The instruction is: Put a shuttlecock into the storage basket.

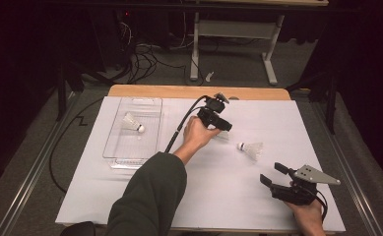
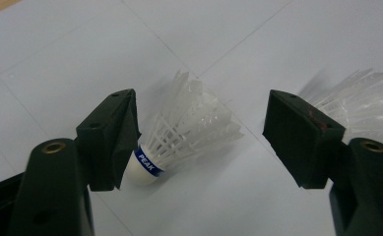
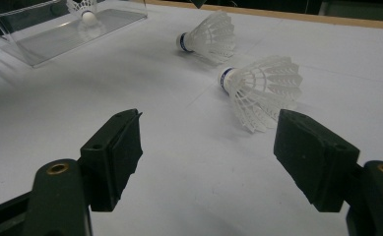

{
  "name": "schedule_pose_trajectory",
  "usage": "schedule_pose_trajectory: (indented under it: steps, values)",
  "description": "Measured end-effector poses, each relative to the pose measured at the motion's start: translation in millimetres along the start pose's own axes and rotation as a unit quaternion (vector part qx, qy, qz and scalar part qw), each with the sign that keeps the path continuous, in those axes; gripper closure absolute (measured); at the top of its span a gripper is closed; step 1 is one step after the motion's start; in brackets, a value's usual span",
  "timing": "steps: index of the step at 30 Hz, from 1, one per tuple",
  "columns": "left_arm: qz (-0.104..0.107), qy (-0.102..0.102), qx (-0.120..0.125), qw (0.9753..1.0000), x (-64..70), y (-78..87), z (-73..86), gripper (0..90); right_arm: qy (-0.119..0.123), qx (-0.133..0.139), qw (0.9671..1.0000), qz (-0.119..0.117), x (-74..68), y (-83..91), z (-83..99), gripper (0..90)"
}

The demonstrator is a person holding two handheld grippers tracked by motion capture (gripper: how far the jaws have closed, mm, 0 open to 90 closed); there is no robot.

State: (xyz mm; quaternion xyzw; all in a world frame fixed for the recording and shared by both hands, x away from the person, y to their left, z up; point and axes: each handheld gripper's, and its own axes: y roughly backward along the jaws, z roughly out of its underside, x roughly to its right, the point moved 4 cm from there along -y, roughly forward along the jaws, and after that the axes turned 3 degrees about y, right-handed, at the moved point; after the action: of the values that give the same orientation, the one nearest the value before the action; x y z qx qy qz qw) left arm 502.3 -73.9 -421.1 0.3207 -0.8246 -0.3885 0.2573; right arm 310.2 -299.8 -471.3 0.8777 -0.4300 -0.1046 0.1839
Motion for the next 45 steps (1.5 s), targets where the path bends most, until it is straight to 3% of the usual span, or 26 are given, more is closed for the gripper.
schedule_pose_trajectory:
  steps: [4,12,15,27,40,45]
  values:
    - [-0.008,-0.007,-0.005,0.9999,2.4,-2.8,-4.1,30.4,0.001,0.0,1.0,-0.001,0.2,-0.1,0.0,26.9]
    - [-0.014,0.003,-0.016,0.9998,0.2,-10.2,-6.6,31.3,0.001,0.001,1.0,-0.002,0.0,-0.1,-0.1,26.9]
    - [-0.027,-0.003,-0.021,0.9994,0.2,-13.1,-7.8,30.7,0.0,0.001,1.0,-0.002,0.4,0.0,0.0,26.8]
    - [-0.031,0.003,-0.034,0.9989,4.0,-25.0,-10.0,32.1,0.0,0.002,1.0,-0.003,0.8,0.3,0.1,26.8]
    - [-0.032,0.013,-0.047,0.9983,-0.1,-29.7,-7.3,41.2,0.0,0.002,1.0,-0.004,0.7,0.4,0.2,26.8]
    - [-0.021,0.016,-0.048,0.9985,-3.4,-29.2,-4.9,47.5,0.0,0.002,1.0,-0.004,0.6,0.5,0.2,26.8]
